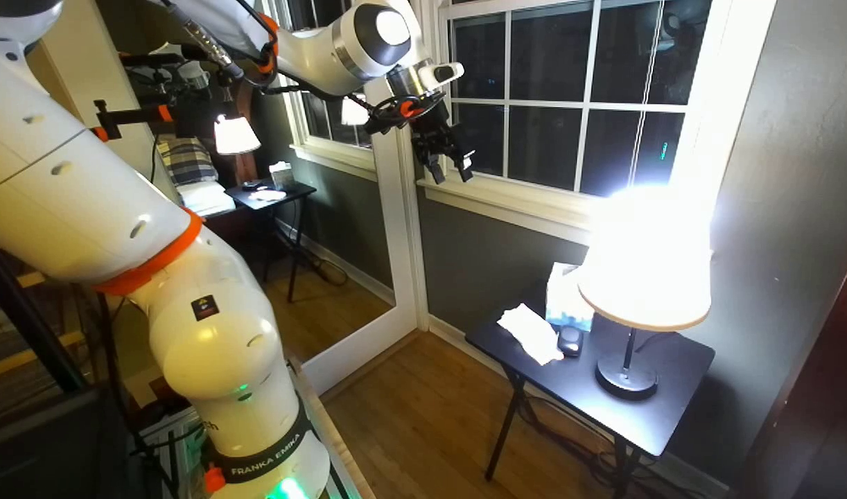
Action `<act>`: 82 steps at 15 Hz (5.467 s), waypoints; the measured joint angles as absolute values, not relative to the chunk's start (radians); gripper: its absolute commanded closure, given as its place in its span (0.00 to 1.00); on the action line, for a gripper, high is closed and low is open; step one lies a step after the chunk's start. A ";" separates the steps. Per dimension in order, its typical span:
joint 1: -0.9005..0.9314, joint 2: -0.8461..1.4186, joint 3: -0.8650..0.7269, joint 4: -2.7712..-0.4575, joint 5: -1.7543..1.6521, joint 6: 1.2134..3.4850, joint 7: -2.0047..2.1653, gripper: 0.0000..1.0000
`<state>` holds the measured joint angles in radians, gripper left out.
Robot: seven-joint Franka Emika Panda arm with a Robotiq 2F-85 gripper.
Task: Move the box to the right, then move the black object backwards
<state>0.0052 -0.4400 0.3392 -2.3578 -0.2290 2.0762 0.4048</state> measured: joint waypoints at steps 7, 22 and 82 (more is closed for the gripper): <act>0.022 -0.397 0.317 -2.357 -0.232 2.102 0.395 0.00; 0.041 0.138 0.161 -2.258 -0.236 2.552 0.191 0.00; 0.217 1.066 -0.221 -1.158 -0.030 2.344 1.552 0.00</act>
